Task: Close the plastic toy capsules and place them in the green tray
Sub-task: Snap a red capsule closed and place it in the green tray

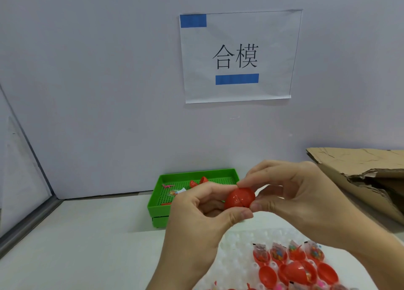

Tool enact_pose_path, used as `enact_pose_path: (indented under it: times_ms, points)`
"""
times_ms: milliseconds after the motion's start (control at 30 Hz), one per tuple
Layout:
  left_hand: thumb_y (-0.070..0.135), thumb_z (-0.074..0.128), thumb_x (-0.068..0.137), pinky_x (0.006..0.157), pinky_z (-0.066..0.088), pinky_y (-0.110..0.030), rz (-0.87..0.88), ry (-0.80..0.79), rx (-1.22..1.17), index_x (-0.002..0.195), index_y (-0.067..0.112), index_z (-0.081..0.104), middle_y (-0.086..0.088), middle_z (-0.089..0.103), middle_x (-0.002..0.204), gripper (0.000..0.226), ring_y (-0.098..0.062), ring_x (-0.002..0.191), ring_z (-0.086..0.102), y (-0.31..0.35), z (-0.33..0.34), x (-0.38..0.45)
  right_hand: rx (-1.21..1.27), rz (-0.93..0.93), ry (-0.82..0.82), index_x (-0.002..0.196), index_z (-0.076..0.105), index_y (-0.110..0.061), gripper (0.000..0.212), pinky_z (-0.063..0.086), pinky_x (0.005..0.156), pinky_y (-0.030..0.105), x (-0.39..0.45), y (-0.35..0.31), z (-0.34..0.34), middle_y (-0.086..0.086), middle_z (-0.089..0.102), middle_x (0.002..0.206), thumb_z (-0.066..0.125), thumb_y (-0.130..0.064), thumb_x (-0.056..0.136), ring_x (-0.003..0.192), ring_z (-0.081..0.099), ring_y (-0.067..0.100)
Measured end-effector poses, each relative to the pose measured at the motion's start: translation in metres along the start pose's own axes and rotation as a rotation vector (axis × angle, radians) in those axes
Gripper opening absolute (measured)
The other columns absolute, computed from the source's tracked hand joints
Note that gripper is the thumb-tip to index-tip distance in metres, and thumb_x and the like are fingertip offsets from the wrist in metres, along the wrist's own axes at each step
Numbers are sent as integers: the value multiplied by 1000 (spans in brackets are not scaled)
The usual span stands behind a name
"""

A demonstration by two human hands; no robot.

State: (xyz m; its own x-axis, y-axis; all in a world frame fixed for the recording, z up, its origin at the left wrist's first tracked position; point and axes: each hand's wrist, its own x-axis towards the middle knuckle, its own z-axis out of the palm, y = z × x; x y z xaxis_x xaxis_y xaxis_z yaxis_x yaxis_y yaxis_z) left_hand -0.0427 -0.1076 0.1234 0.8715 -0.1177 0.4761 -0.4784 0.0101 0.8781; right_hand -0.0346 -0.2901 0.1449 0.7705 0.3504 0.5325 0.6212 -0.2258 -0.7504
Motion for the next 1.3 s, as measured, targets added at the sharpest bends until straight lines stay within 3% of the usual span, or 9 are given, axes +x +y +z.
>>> enact_pose_path:
  times_ms: [100,233,400,533,767,1000,1300]
  points:
    - [29,84,48,67,56,-15,-4,-8,-9,87,28,78,1,78,77,39,-12,72,74,1,0,0,-10,1,10,96,80,-27,27,57,73,23,0,0,2,-3,73,94,77,-14,72,81,73,20]
    - [21,82,55,67,56,-15,-18,-15,-34,91,19,80,-1,78,81,36,-13,75,75,0,-3,-1,-21,-2,52,96,78,-27,29,59,76,28,1,1,3,-1,74,91,77,-14,71,84,73,22]
    - [14,78,63,69,56,-14,-24,-19,-48,100,12,76,-1,78,85,37,-14,80,75,0,-3,-1,23,7,77,93,78,-18,25,57,74,22,1,2,4,1,76,87,78,-4,73,82,73,19]
    - [11,77,66,69,56,-14,-26,-36,-70,100,15,76,-2,78,87,35,-16,83,75,2,-3,-1,78,11,84,94,78,-15,23,58,75,24,0,0,4,5,76,88,77,-9,71,84,73,21]
    - [14,75,67,70,55,-13,-26,-62,-69,99,23,77,0,78,85,33,-12,80,75,4,-6,-2,72,-40,68,92,79,-16,22,57,75,23,0,-1,6,5,75,89,77,-8,72,83,73,23]
    - [16,76,68,73,55,-14,-42,-81,-79,100,24,78,-3,78,87,32,-15,84,75,4,-7,-1,-14,-59,78,94,78,-24,36,55,72,18,1,1,5,0,74,89,78,5,73,79,72,18]
    - [16,76,68,75,55,-14,-54,-65,-67,108,14,74,-3,78,89,40,-14,87,75,2,-8,0,65,-28,148,89,77,-13,27,57,74,22,1,1,11,4,76,84,79,8,72,78,73,20]
